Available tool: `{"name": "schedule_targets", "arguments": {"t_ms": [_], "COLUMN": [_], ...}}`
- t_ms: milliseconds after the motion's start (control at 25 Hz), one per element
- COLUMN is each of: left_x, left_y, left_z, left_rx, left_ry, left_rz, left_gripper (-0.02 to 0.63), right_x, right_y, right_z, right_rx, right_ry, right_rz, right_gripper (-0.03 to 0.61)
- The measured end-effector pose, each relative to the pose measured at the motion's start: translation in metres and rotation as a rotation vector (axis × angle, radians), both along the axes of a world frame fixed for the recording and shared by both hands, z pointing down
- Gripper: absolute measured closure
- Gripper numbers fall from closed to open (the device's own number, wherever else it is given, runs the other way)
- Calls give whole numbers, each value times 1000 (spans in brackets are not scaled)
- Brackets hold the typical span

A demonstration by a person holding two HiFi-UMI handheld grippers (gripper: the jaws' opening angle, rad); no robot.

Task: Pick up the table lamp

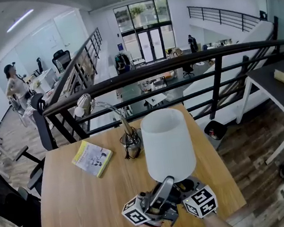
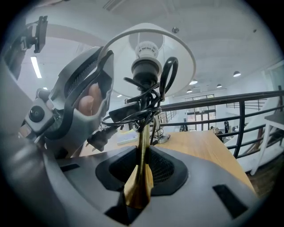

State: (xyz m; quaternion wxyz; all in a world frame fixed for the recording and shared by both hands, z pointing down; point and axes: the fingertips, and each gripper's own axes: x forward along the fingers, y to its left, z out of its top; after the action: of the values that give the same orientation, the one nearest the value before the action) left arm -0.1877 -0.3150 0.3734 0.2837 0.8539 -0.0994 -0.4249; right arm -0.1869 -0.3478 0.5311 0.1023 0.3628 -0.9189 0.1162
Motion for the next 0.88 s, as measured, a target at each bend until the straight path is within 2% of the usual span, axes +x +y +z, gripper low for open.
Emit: {"name": "schedule_targets", "arguments": {"t_ms": [880], "left_x": [-5], "left_y": [10], "left_z": [-52], "left_rx": [107], "left_ry": [-19], "left_rz": [-27], "left_gripper": [586], "right_x": [-7], "right_y": [-2], "right_z": [-55], "right_rx": [103], "right_ry": [-8], "right_rz": [-16], "right_gripper": [483]}}
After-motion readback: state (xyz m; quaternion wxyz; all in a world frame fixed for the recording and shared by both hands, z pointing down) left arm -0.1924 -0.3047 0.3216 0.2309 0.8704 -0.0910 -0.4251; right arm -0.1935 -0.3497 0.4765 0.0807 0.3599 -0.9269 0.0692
